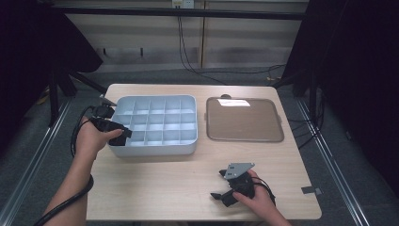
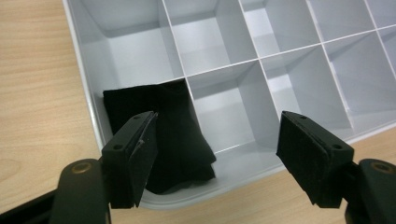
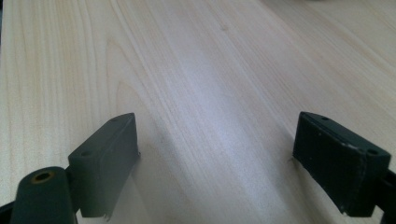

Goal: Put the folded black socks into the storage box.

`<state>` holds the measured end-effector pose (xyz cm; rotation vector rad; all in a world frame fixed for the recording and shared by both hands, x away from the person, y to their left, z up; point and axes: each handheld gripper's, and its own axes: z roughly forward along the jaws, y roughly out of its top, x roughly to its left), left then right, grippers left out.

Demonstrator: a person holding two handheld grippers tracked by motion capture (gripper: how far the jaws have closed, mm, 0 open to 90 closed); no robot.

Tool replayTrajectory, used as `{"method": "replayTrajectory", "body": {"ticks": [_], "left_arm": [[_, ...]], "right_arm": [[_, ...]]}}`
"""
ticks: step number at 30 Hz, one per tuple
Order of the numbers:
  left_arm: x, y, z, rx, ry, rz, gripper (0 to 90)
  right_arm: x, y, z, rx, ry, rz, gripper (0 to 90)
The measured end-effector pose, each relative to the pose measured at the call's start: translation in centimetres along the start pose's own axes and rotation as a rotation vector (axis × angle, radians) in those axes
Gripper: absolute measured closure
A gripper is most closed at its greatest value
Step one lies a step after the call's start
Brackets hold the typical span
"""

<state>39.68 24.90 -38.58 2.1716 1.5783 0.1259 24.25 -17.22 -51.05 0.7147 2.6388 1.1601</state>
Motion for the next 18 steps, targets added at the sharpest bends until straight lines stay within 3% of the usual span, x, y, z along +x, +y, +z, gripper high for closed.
{"method": "replayTrajectory", "body": {"ticks": [18], "left_arm": [[-0.75,-1.03,-0.21,-0.011,-0.031,0.031,28.2]], "right_arm": [[0.01,0.0,0.0,0.001,0.001,0.002,13.3]]}}
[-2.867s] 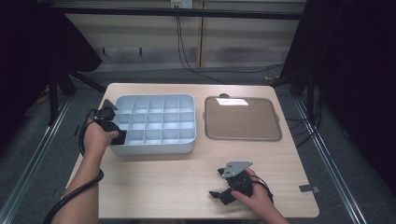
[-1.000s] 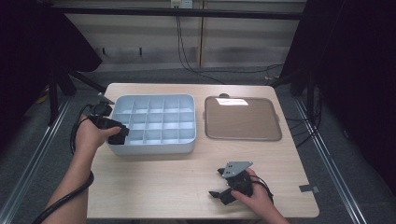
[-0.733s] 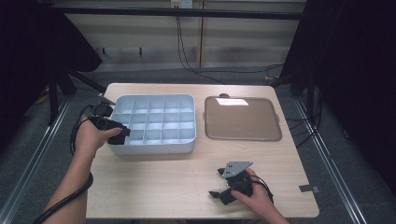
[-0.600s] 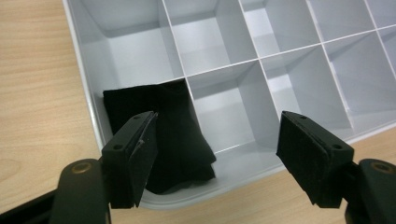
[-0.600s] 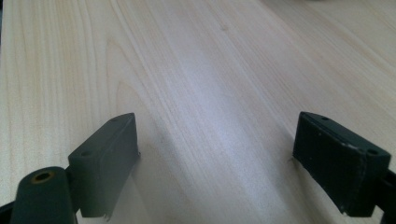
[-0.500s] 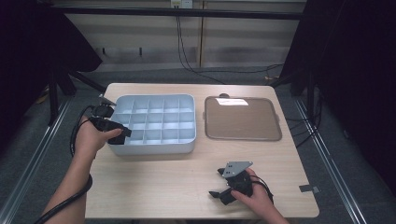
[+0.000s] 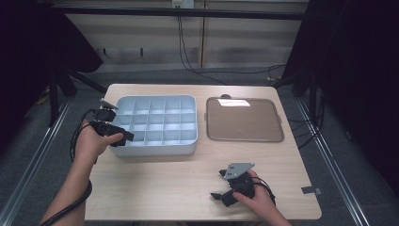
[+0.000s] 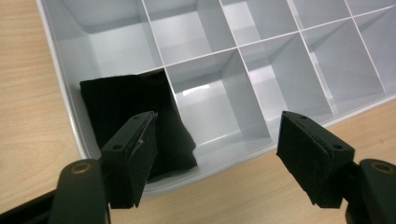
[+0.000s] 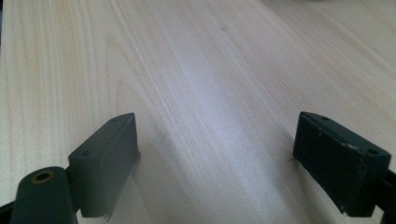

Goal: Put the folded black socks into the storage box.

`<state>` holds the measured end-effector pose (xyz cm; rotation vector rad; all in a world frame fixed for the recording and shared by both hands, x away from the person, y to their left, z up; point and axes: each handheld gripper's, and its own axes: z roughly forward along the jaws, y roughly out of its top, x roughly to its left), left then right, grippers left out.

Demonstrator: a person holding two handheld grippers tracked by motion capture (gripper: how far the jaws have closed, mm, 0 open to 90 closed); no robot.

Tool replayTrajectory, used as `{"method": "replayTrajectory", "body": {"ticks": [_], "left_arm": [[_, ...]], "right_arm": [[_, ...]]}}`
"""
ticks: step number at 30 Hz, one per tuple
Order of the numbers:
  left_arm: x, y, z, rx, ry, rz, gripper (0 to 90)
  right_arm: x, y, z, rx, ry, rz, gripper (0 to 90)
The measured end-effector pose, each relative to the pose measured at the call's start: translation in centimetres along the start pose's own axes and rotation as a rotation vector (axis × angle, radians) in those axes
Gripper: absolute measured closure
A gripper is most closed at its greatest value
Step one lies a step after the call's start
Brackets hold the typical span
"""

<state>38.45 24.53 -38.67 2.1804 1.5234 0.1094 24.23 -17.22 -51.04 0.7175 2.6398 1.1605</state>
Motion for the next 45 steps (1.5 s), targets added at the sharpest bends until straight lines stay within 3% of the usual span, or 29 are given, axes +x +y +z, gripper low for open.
{"method": "replayTrajectory", "body": {"ticks": [45], "left_arm": [[-2.5,-2.3,0.1,-0.015,-0.08,0.092,28.9]], "right_arm": [[0.0,0.0,0.0,0.001,0.001,0.0,13.2]]}}
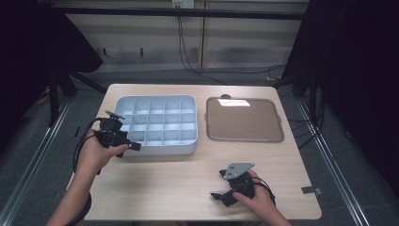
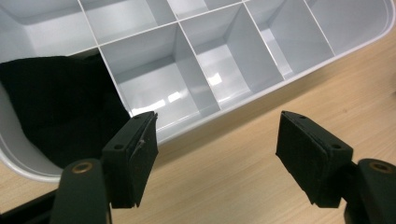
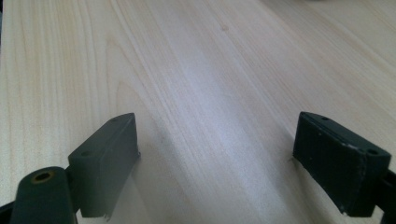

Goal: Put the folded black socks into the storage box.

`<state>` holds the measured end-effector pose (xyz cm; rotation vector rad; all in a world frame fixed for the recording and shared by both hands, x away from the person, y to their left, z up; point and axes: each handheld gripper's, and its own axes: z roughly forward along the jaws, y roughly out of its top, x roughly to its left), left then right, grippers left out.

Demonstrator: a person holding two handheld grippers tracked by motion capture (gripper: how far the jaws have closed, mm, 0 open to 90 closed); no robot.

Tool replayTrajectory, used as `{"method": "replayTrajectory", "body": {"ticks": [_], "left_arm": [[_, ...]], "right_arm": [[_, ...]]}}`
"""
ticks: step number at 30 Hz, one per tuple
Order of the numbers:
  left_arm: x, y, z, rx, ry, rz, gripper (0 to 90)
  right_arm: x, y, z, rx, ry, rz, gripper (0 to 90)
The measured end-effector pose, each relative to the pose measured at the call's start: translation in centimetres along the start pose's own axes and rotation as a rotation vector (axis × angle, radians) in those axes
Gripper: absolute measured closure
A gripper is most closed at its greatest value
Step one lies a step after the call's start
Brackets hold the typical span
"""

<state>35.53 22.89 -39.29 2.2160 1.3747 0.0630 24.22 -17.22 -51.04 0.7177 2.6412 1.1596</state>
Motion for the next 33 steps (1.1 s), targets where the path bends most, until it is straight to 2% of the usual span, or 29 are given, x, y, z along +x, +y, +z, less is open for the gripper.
{"method": "replayTrajectory", "body": {"ticks": [6,20,22,30,32,33], "left_arm": [[-0.5,-0.2,0.2,-0.006,-0.012,0.006,28.9],[-1.9,-0.6,0.6,-0.013,-0.042,0.052,29.0],[-2.1,-0.7,0.7,-0.022,-0.05,0.046,29.0],[-2.5,-1.1,1.5,-0.018,-0.068,0.051,29.0],[-2.6,-1.2,1.7,-0.018,-0.061,0.054,29.0],[-2.6,-1.2,1.7,-0.01,-0.065,0.067,29.0]], "right_arm": [[0.0,0.0,0.0,0.001,0.001,-0.003,13.3],[0.0,0.0,0.0,0.0,0.0,0.0,13.3],[0.0,0.0,0.0,0.001,0.0,0.002,13.3],[0.0,0.0,0.0,0.001,0.001,-0.003,13.2],[0.0,0.0,0.0,0.002,0.001,-0.001,13.3],[0.0,0.0,0.0,0.001,0.001,-0.001,13.2]]}}
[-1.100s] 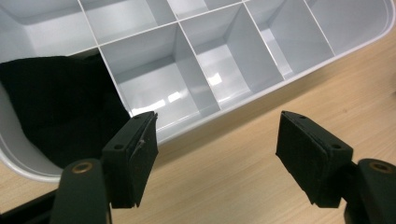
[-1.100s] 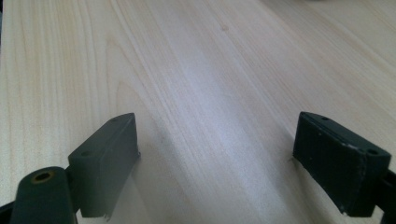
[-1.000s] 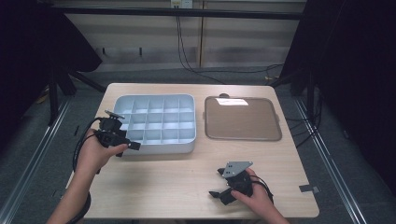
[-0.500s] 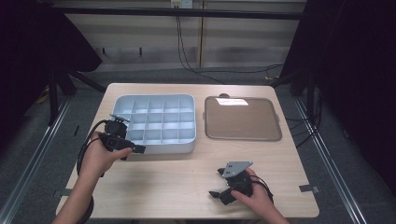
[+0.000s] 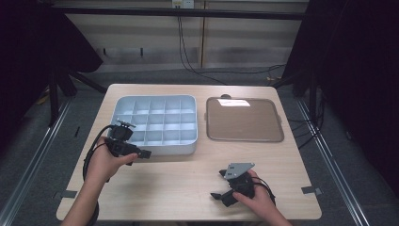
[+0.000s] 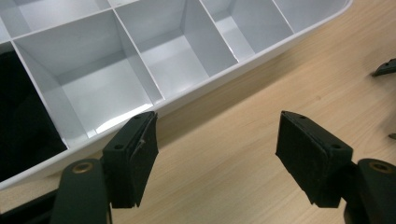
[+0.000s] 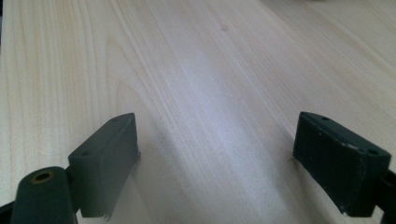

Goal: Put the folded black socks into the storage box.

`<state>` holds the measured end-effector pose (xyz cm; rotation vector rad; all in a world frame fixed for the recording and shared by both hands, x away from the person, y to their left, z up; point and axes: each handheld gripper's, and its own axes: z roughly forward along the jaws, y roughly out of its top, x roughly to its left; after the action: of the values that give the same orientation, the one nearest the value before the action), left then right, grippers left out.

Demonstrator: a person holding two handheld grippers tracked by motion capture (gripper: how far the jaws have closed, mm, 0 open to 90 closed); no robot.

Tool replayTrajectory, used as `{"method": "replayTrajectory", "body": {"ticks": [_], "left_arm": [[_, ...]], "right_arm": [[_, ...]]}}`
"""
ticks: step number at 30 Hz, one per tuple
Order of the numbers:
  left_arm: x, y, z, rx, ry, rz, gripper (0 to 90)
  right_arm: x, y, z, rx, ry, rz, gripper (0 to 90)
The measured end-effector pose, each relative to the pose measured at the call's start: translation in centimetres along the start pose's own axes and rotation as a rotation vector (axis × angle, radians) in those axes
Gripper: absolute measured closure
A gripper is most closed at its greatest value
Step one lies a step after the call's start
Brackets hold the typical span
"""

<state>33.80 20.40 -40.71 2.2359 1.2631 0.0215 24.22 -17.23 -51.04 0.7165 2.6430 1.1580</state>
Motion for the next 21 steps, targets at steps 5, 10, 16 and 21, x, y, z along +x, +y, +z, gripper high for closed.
{"method": "replayTrajectory", "body": {"ticks": [5,10,16,21], "left_arm": [[-0.4,-0.2,0.2,-0.013,-0.009,0.002,29.0],[-0.8,-0.5,0.5,-0.016,-0.025,0.008,29.0],[-1.2,-0.8,1.0,-0.026,-0.037,0.006,28.9],[-1.4,-1.1,1.4,-0.025,-0.044,0.01,28.9]], "right_arm": [[0.0,0.0,0.0,0.0,0.0,-0.002,13.2],[0.0,0.0,0.0,0.0,0.001,-0.002,13.2],[0.0,0.0,0.0,0.0,0.0,-0.002,13.2],[0.0,0.0,0.0,-0.001,0.0,0.001,13.2]]}}
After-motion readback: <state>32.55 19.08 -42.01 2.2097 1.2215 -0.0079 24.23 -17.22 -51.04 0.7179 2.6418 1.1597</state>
